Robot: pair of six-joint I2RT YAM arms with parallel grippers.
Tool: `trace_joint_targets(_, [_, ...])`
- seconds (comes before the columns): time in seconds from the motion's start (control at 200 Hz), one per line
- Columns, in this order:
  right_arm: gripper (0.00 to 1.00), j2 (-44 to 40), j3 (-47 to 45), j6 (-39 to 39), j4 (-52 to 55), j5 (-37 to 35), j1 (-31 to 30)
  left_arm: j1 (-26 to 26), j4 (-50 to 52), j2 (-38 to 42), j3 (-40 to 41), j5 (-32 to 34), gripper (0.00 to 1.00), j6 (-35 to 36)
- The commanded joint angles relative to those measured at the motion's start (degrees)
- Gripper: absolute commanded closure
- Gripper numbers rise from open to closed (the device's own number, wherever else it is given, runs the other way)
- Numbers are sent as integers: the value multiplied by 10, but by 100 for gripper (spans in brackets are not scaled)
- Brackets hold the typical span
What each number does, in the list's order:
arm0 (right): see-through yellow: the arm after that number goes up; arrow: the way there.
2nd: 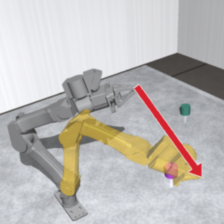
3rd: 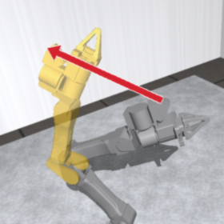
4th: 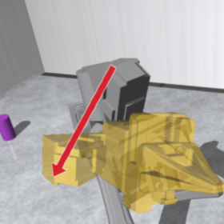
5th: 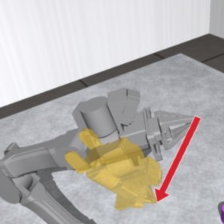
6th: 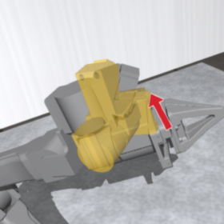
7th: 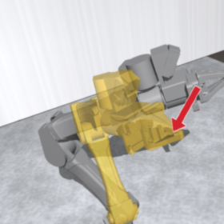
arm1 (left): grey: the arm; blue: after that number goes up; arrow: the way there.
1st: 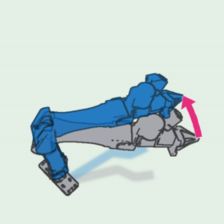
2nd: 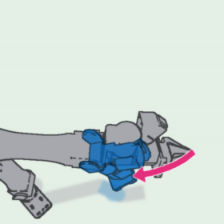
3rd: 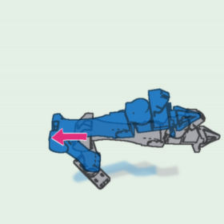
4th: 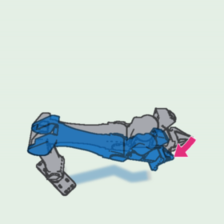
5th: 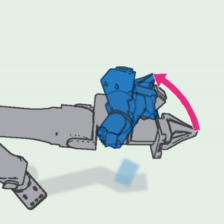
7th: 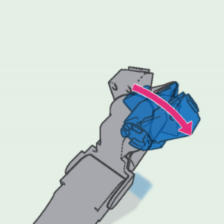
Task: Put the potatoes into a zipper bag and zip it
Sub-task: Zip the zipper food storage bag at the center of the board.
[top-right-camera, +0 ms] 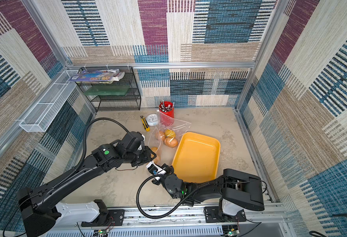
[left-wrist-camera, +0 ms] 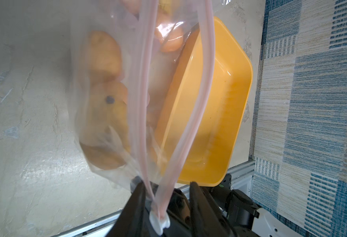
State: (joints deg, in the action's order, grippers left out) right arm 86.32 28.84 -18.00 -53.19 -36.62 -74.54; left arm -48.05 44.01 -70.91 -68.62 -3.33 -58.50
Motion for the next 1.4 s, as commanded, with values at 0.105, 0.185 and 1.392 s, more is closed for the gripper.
trace_joint_targets(0.105, [100, -15, 3, 15, -28, 1, 4, -2, 33, -6, 2, -35, 68, 2])
trace_joint_targets(0.185, [100, -16, 3, 14, -28, 3, 4, -3, 37, -7, -3, -36, 69, 6])
trace_joint_targets(1.392, [100, -10, 12, 17, -6, 2, 7, 3, 74, -27, -45, -15, 100, 13])
